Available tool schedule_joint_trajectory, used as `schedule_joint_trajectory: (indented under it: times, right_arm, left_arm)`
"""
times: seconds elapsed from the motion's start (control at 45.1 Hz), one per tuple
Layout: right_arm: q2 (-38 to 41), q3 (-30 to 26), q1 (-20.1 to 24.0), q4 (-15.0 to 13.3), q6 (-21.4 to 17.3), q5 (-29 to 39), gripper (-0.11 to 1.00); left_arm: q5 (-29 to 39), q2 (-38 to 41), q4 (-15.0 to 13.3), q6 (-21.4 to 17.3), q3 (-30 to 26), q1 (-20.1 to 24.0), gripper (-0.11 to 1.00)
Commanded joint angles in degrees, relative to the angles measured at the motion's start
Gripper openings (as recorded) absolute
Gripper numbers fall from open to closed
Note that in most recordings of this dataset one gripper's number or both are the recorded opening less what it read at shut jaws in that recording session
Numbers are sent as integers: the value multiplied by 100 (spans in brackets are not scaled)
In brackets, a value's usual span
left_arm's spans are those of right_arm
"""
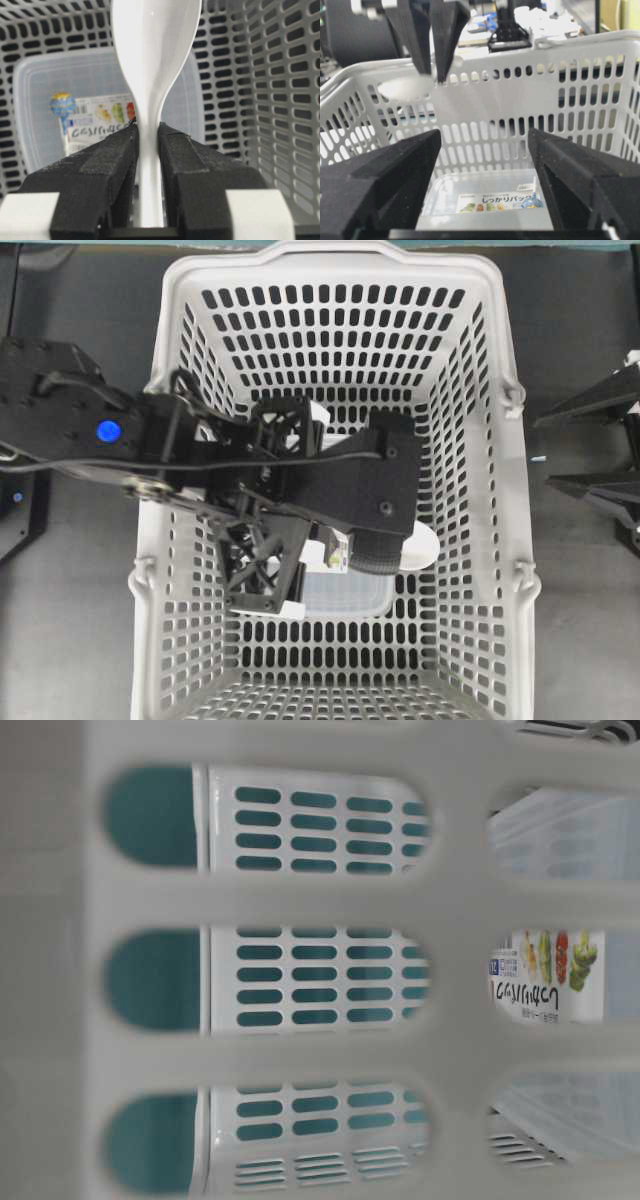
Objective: Pick up the chinese spoon from the shopping basket with the left arm.
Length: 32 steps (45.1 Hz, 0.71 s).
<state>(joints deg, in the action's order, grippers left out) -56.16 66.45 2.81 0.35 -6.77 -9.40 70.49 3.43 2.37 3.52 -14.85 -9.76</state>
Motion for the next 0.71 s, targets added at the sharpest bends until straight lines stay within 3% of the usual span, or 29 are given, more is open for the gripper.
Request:
schedule_joint_trajectory:
  times: [0.0, 0.688]
  right_arm:
    - [26, -44, 9, 9, -9, -26, 68]
    - [-9, -44, 18, 9, 9, -53, 68]
  left_arm:
    - [123, -132, 18, -9, -229, -18, 12]
    - [141, 9, 18, 18, -141, -18, 12]
